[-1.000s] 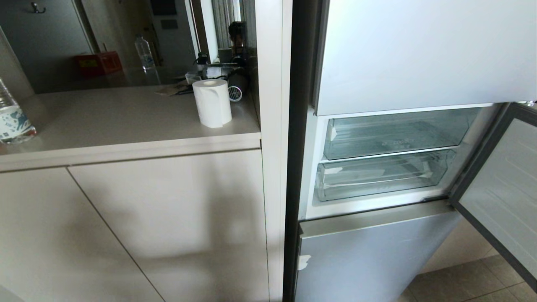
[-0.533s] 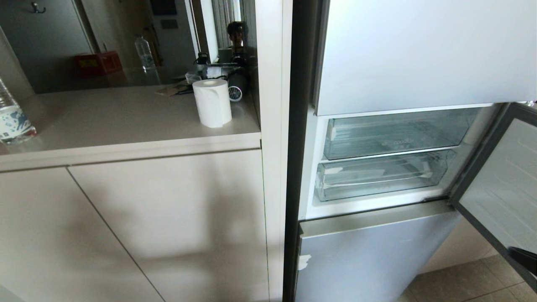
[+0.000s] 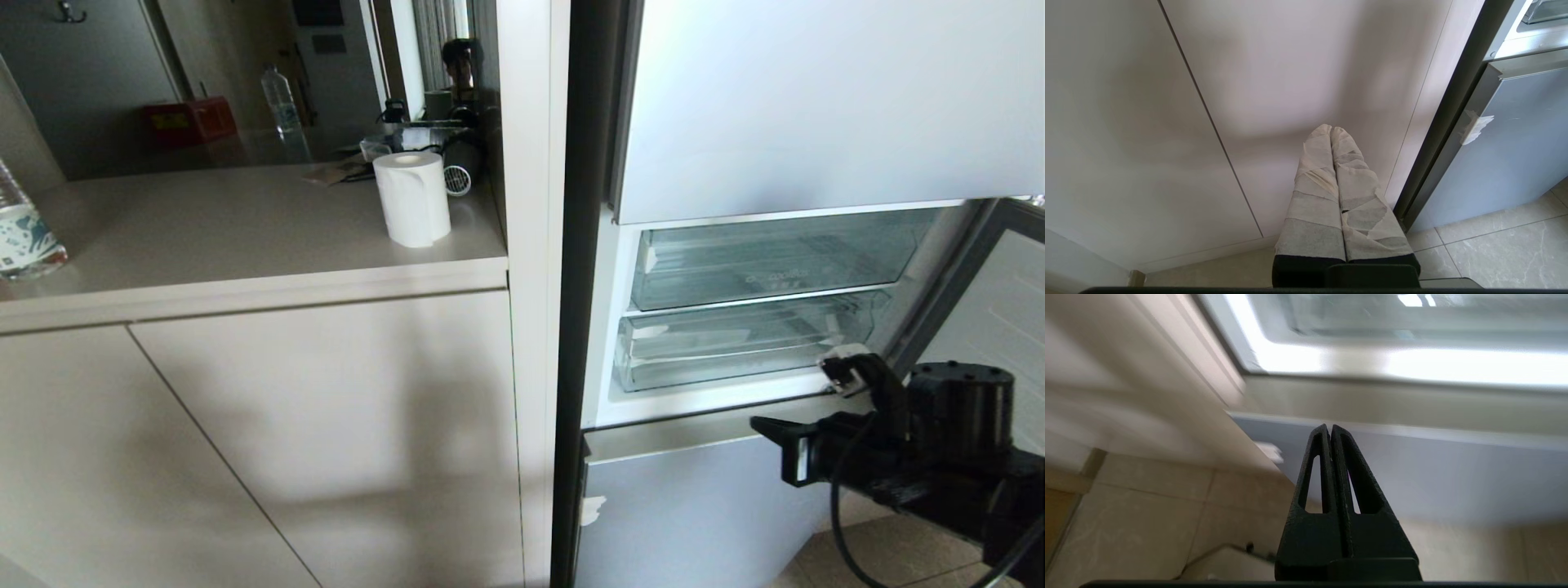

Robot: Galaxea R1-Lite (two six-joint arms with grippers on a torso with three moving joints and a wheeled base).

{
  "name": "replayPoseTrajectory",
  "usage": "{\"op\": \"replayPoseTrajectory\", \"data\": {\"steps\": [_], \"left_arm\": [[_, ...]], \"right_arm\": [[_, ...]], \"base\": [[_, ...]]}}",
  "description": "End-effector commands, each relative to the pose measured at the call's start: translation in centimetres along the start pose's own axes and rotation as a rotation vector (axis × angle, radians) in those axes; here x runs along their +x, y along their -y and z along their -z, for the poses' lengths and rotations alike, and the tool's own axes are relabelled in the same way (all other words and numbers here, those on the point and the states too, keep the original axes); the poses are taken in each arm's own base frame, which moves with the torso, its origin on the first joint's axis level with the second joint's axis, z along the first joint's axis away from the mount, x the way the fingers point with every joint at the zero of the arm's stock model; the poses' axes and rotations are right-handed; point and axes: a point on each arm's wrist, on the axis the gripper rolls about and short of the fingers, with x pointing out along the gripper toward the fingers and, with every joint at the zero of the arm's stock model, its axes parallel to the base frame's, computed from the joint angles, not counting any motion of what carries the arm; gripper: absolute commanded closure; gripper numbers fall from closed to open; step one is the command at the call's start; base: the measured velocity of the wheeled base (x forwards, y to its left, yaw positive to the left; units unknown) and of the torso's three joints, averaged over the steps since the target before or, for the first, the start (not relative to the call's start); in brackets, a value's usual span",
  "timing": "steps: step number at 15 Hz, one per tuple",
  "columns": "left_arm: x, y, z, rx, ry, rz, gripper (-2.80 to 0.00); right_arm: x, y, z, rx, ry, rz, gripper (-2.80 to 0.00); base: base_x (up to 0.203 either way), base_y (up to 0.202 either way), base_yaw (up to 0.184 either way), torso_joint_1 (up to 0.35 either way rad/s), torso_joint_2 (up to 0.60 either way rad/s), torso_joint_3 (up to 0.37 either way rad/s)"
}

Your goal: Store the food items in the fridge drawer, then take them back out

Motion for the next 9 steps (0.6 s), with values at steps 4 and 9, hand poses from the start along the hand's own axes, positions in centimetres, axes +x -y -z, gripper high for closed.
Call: {"op": "replayPoseTrajectory", "data": {"steps": [4, 9], "left_arm": [[0.0, 0.0, 0.0, 0.000, -0.003, -0.001, 0.00], [0.0, 0.0, 0.0, 0.000, -0.003, -0.001, 0.00]], "right_arm": [[6.2, -2.8, 1.3, -0.051, 0.030, -0.048, -2.80], [10.4, -2.7, 1.1, -0.056, 0.191, 0.015, -2.80]], "base": [[0.000, 0.000, 0.000, 0.000, 0.00, 0.000], [0.000, 0.000, 0.000, 0.000, 0.00, 0.000]]}}
